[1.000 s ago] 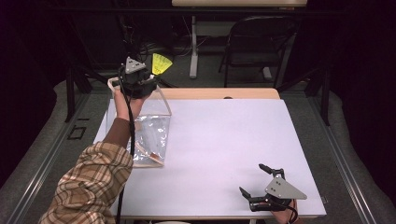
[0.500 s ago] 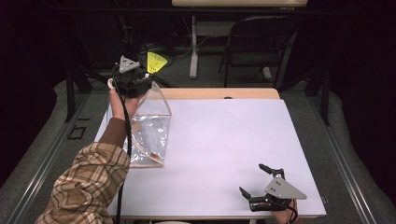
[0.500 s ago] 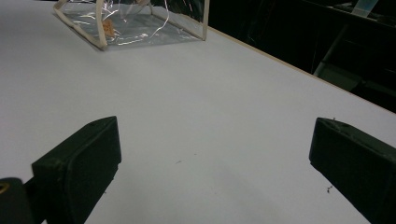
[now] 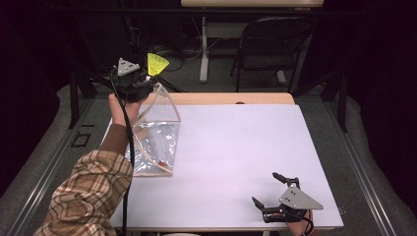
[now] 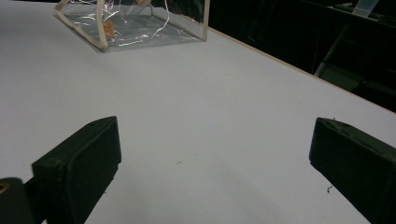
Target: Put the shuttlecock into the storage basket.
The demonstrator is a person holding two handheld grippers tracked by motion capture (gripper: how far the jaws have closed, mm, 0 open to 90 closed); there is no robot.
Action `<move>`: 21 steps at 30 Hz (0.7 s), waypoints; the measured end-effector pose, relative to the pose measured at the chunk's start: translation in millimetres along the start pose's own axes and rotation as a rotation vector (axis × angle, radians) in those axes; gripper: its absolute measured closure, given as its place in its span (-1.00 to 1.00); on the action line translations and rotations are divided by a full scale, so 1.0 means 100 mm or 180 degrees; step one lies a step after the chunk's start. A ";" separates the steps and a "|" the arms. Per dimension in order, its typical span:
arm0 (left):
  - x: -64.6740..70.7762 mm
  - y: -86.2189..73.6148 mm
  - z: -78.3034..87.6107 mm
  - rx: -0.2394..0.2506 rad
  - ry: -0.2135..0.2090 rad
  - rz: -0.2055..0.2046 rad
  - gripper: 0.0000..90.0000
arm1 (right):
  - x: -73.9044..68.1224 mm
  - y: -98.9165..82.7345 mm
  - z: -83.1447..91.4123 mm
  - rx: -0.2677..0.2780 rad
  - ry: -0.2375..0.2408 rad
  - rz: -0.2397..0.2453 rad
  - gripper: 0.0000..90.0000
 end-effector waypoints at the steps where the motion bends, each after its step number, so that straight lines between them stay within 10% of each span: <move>1: -0.01 0.00 0.01 0.0008 0.0005 0.0009 0.45 | 0.00 0.00 0.00 0.0001 -0.0004 -0.0003 -0.96; 21: -0.14 -0.05 0.05 0.0024 0.0070 0.0078 0.45 | -0.01 0.00 0.00 0.0011 0.0005 -0.0006 -0.96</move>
Point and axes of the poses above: each handheld gripper's, and its own axes: z roughly backward along the jaws, y roughly out of its top, x roughly to its right, the point moved 6 cm from there along -z, roughly forward along the jaws, and after that the axes turned 1 degree about x, right-handed, at the moved point
